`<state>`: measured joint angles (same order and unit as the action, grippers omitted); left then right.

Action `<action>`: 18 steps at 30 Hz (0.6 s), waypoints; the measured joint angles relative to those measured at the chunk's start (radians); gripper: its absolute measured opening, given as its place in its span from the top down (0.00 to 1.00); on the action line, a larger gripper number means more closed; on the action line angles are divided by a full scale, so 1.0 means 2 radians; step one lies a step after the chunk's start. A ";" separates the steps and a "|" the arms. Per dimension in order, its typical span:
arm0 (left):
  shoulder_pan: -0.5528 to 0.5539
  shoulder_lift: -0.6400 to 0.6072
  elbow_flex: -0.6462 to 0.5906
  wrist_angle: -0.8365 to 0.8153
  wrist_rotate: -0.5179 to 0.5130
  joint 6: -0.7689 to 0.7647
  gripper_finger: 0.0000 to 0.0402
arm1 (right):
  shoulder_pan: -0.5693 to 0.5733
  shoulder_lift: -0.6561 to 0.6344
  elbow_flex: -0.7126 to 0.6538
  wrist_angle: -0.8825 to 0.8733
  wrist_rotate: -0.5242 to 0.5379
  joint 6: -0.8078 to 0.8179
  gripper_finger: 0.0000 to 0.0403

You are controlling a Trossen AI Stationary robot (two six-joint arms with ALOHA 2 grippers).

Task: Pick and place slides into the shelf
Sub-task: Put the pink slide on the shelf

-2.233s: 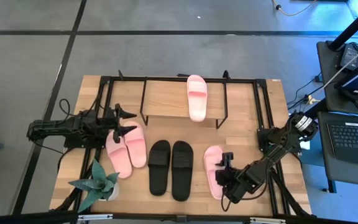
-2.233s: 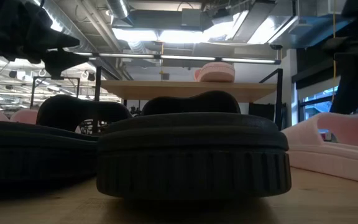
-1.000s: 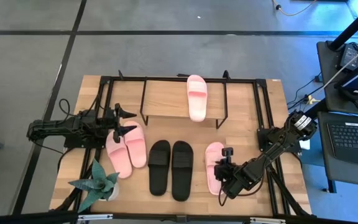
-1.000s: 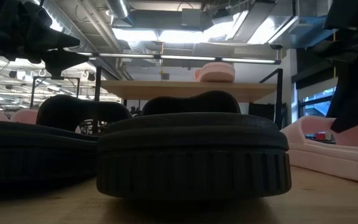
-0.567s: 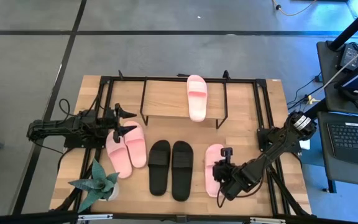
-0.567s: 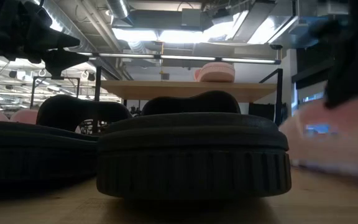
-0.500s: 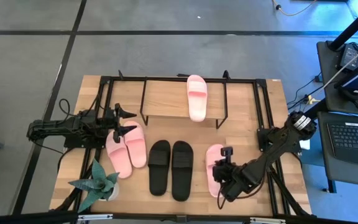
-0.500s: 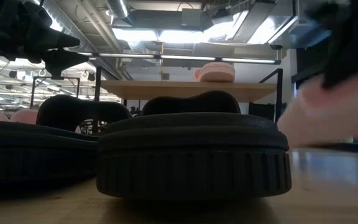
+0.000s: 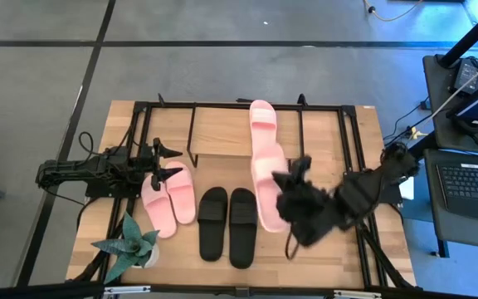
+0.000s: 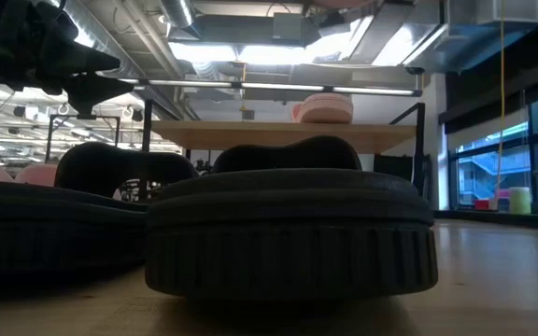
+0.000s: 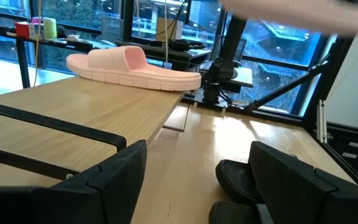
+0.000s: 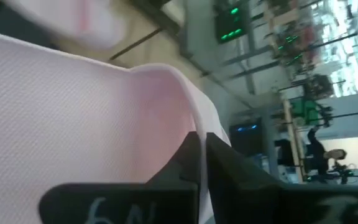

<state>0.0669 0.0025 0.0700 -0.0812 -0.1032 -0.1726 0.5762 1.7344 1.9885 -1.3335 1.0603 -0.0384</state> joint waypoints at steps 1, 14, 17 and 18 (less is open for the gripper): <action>0.000 0.000 0.000 0.000 0.000 0.000 0.31 | -0.014 0.000 0.018 0.009 0.000 -0.026 0.97; 0.000 0.000 0.000 0.000 -0.006 0.013 0.31 | -0.232 0.000 0.037 0.202 -0.234 -0.290 0.97; 0.000 0.000 0.000 0.000 -0.006 0.013 0.31 | -0.272 0.000 0.002 0.263 -0.257 -0.311 0.97; 0.000 0.000 0.000 0.000 -0.006 0.014 0.31 | -0.283 0.000 -0.012 0.283 -0.261 -0.315 0.97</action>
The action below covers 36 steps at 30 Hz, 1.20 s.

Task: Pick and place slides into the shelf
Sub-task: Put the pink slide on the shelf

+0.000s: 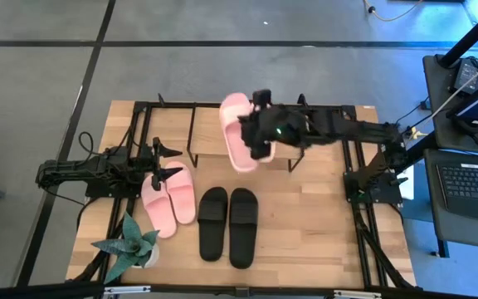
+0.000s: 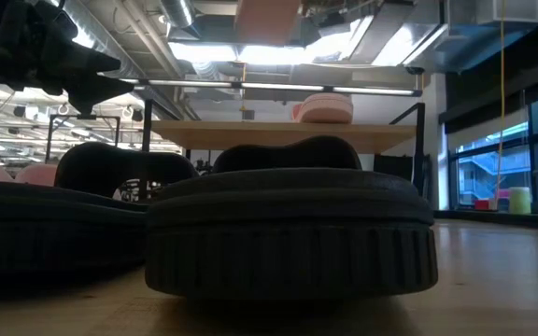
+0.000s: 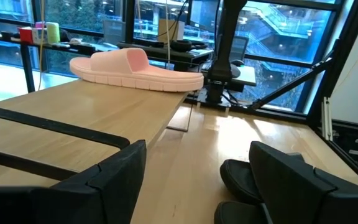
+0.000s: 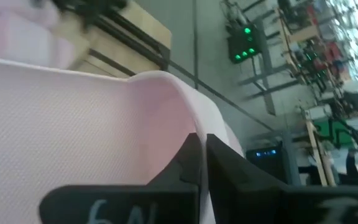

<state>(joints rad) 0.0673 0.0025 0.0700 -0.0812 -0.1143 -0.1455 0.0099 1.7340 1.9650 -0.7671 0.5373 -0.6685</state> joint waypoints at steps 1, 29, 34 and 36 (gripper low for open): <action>0.000 0.000 0.000 0.000 0.000 0.000 0.31 | -0.010 0.000 -0.014 0.018 -0.003 -0.008 0.97; 0.000 0.000 0.000 -0.006 0.000 0.013 0.31 | -0.131 0.000 -0.300 0.316 -0.089 -0.035 0.97; 0.000 0.000 0.000 -0.006 0.000 0.012 0.31 | -0.131 0.000 -0.300 0.321 -0.088 -0.025 0.97; 0.000 0.000 0.000 -0.006 0.000 0.012 0.31 | -0.131 0.000 -0.300 0.316 -0.091 -0.011 0.97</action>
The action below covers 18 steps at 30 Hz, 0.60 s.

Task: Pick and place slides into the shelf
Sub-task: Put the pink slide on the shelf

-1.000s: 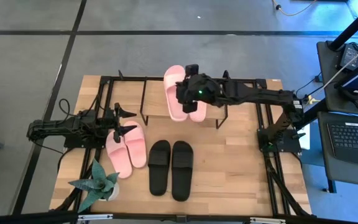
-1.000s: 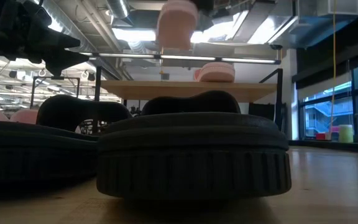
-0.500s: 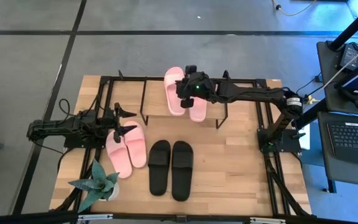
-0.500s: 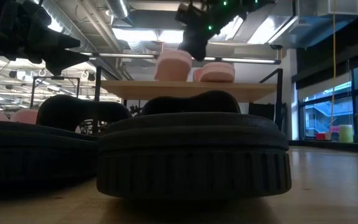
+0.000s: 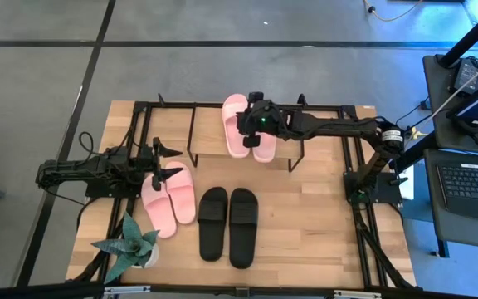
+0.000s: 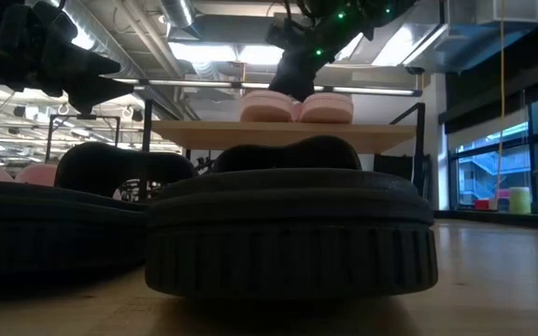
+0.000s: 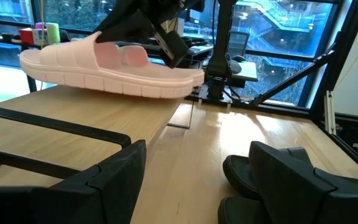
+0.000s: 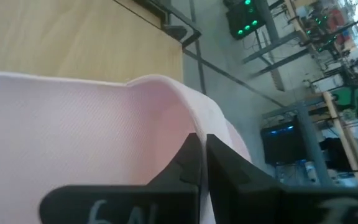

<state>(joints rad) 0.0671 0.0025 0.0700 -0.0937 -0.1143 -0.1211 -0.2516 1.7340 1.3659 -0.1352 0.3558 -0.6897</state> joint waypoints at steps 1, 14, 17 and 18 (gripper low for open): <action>0.000 0.000 0.000 0.000 0.000 0.000 0.31 | 0.000 0.000 0.000 -0.005 -0.004 0.002 0.97; 0.000 0.000 0.000 0.000 0.000 0.000 0.31 | 0.000 0.000 0.000 -0.014 -0.006 0.030 0.89; 0.000 0.000 0.000 0.000 0.000 0.000 0.31 | 0.000 0.000 0.000 -0.014 -0.006 0.030 0.84; 0.000 0.000 0.000 0.000 0.000 0.000 0.31 | 0.000 0.000 0.000 -0.015 -0.006 0.030 0.83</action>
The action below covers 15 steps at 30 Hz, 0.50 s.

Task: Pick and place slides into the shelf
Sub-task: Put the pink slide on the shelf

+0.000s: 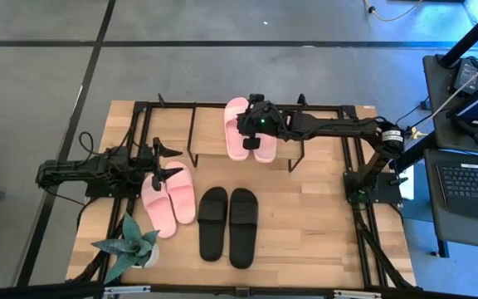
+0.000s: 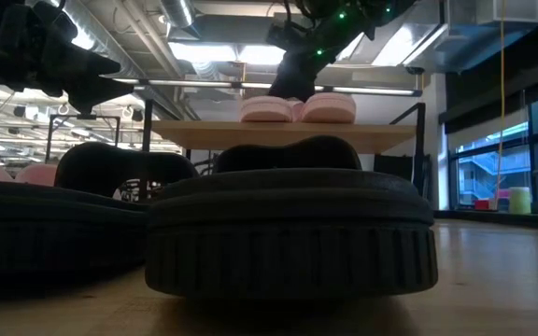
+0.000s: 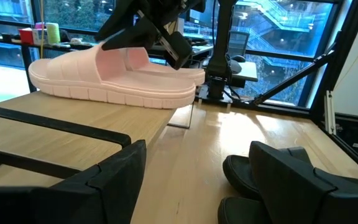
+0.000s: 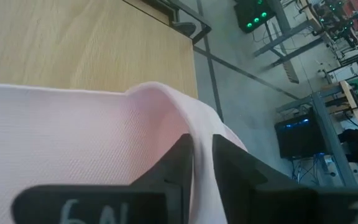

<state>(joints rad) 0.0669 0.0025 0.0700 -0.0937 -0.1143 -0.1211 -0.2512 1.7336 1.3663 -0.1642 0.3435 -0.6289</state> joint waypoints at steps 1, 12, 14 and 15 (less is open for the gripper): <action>0.000 0.000 0.000 0.000 0.000 0.000 0.31 | 0.000 0.000 0.000 0.000 0.000 0.000 0.81; 0.000 0.000 0.000 0.000 0.000 0.000 0.31 | 0.000 0.000 0.000 -0.002 0.001 -0.002 0.68; 0.000 0.000 0.000 0.000 0.000 0.000 0.31 | 0.000 0.000 0.000 -0.002 0.001 -0.002 0.65; 0.000 0.000 0.000 0.000 0.000 0.000 0.31 | 0.000 0.000 0.000 -0.002 0.001 -0.002 0.64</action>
<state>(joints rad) 0.0673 0.0025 0.0700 -0.0940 -0.1143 -0.1215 -0.2516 1.7336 1.3670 -0.1680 0.3458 -0.6323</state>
